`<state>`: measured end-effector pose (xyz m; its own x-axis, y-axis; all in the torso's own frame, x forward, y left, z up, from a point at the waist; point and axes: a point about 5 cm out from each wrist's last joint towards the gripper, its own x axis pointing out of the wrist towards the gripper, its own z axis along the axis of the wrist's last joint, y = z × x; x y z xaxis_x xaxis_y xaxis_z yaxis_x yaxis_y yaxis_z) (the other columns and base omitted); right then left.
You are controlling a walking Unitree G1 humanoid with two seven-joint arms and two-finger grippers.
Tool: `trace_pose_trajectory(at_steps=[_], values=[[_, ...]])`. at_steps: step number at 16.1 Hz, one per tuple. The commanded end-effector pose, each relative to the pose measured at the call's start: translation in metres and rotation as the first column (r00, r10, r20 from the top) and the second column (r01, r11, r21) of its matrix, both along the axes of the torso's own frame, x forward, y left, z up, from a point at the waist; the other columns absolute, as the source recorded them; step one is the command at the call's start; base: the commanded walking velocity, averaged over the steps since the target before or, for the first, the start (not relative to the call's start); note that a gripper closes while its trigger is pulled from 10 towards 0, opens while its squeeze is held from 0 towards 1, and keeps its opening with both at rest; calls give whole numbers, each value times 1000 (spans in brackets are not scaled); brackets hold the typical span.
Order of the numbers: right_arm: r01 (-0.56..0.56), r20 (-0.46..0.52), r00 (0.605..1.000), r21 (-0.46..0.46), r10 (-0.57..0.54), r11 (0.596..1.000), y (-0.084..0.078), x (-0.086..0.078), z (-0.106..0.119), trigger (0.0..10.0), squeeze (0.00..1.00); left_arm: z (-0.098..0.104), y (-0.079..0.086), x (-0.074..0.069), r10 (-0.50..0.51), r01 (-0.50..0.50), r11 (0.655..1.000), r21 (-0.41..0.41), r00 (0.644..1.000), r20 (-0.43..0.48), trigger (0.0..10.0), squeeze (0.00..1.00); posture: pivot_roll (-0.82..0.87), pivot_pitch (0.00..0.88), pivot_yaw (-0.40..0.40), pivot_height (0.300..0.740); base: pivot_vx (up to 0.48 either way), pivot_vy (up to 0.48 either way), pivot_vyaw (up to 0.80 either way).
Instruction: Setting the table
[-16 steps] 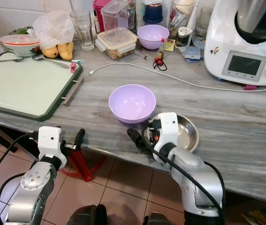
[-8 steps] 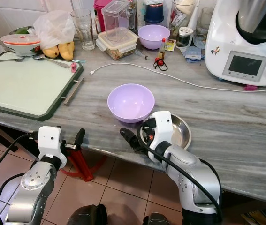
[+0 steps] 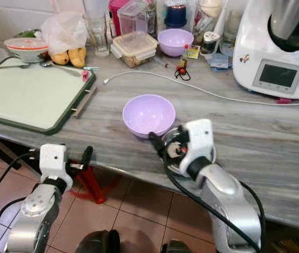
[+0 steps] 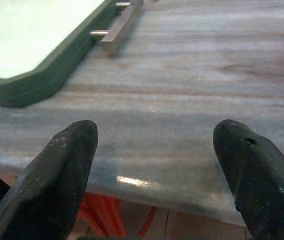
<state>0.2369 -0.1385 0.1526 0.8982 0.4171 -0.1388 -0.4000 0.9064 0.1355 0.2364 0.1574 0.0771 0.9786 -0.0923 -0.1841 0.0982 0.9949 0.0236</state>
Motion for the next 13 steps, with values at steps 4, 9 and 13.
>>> trace_pose_trajectory(at_steps=[4, 9, 13], values=[[36, 98, 995, -18, -34, 999, 1, 0, 5, 10000, 0, 4, 1, 5, 4, -4, 1000, 2, 1000, 21, 10000, 0, -20, 17, 45, 740, -278, 0, 0], [62, 113, 992, 14, -63, 998, 1, 0, 1, 10000, 0, 4, -2, 5, -4, 4, 1000, -1, 1000, 20, 10000, 0, -21, 12, 51, 740, -286, 0, 0], [88, 101, 991, 10, -89, 996, 0, 2, -5, 10000, 0, 4, 0, 6, -4, 4, 1000, 0, 1000, 20, 10000, 0, -19, 15, 50, 740, -307, 0, 0]])
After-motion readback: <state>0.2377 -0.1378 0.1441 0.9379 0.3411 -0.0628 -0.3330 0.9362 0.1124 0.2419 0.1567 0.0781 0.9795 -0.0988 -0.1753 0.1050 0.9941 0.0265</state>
